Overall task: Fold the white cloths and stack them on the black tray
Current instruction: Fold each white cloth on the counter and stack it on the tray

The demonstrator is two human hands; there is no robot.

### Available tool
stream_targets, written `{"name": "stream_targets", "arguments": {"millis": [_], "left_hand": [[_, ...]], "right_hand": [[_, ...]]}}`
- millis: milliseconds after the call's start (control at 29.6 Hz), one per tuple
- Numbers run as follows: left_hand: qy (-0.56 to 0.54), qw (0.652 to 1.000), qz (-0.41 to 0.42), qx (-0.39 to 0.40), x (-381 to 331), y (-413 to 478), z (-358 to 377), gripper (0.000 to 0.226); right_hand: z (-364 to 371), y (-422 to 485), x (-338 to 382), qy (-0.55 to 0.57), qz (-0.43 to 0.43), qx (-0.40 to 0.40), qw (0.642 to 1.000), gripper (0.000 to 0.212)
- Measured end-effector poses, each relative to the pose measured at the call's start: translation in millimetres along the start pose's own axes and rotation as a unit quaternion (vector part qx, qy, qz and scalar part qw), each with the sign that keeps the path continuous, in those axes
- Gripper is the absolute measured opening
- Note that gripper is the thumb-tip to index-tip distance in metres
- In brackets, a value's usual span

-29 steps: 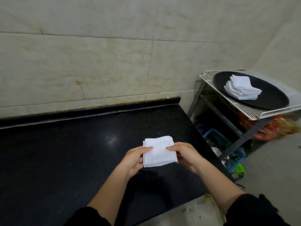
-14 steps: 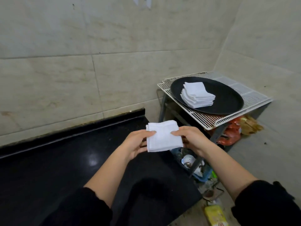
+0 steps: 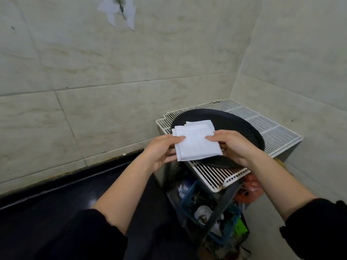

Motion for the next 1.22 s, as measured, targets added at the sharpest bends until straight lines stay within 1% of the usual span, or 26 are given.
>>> {"name": "stream_targets", "arguments": {"millis": [68,135,236,371,473,540,608,810,1013,1216], "left_hand": [[0.009,1.0,0.012,-0.004,-7.3,11.7,16.4,0.014],[0.016,0.999,0.027,-0.016,-12.9,21.4,30.9,0.008],[0.029,0.998,0.045,-0.042,-15.6,35.4,46.8,0.008],[0.032,0.995,0.052,-0.078,-12.2,51.6,60.1,0.013],[0.037,0.993,0.061,-0.093,-10.1,59.9,68.0,0.014],[0.047,0.992,0.063,-0.103,-8.2,61.6,67.8,0.011],[0.059,0.989,0.062,-0.117,-2.9,63.7,66.9,0.012],[0.071,0.984,0.056,-0.154,5.8,63.7,57.7,0.014],[0.085,0.976,0.055,-0.19,9.8,65.4,54.3,0.013],[0.094,0.97,0.071,-0.214,14.8,66.4,54.0,0.02]], "right_hand": [[-15.4,13.2,6.8,-0.001,-0.008,0.006,1.0,0.012],[-28.7,26.4,10.2,-0.002,-0.014,0.012,1.0,0.015],[-46.0,45.5,12.9,-0.004,-0.025,0.024,0.999,0.02],[-61.9,70.2,11.5,-0.002,-0.033,0.044,0.998,0.012],[-68.8,86.3,6.8,0.001,-0.027,0.058,0.998,0.014],[-68.7,93.3,3.1,-0.011,-0.025,0.064,0.998,0.01],[-70.1,99.5,-1.5,-0.026,-0.021,0.067,0.997,0.008],[-65.3,112.3,-11.2,-0.073,-0.026,0.089,0.993,0.012],[-61.1,118.0,-17.4,-0.128,-0.035,0.084,0.988,0.016],[-65.4,119.7,-22.9,-0.159,-0.037,0.075,0.984,0.012]]}}
Point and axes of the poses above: each hand's wrist, its own y-axis towards the middle knuckle, its own z-axis out of the palm, x = y × z, the point moved 1 cm from there along y, towards the middle knuckle, and after that the axes turned 12 degrees about -y, right-handed, at the moved point
